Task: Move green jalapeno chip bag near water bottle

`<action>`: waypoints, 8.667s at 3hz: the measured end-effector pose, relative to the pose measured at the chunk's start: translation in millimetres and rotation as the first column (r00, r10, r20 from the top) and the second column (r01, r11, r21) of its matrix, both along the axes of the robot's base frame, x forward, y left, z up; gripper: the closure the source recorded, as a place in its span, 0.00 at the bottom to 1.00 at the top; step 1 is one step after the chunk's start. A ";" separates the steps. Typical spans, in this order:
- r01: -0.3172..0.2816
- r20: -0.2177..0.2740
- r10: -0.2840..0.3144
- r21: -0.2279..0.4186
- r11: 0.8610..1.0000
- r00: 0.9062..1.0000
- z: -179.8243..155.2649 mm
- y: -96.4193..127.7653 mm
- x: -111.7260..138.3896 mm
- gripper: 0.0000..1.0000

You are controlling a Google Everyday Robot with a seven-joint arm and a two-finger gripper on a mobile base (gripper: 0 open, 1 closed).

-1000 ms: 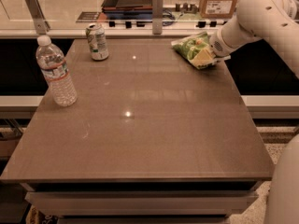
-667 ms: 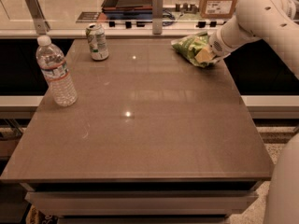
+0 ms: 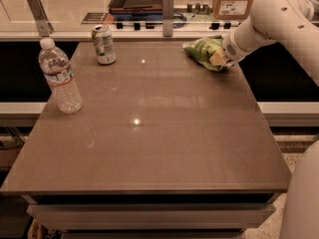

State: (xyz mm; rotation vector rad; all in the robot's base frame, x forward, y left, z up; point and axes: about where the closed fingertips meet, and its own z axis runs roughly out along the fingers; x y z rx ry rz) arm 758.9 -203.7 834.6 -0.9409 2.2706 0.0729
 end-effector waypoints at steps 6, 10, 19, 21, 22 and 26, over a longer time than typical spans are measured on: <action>-0.047 0.005 0.047 0.044 0.998 0.999 43.8 -2.5 -26.8 1.00; -0.188 0.051 0.183 0.134 0.973 0.982 88.9 18.2 -77.1 1.00; -0.399 -0.056 0.425 0.258 0.880 0.903 29.0 238.7 -241.9 1.00; -0.448 -0.078 0.484 0.273 0.852 0.872 17.4 260.2 -260.0 0.82; -0.451 -0.078 0.486 0.271 0.850 0.870 18.2 261.6 -261.2 0.59; -0.460 -0.074 0.493 0.264 0.848 0.867 20.9 265.6 -264.6 0.00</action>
Offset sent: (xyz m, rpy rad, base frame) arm -0.0124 -0.0147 0.0415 0.1703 0.0042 0.1460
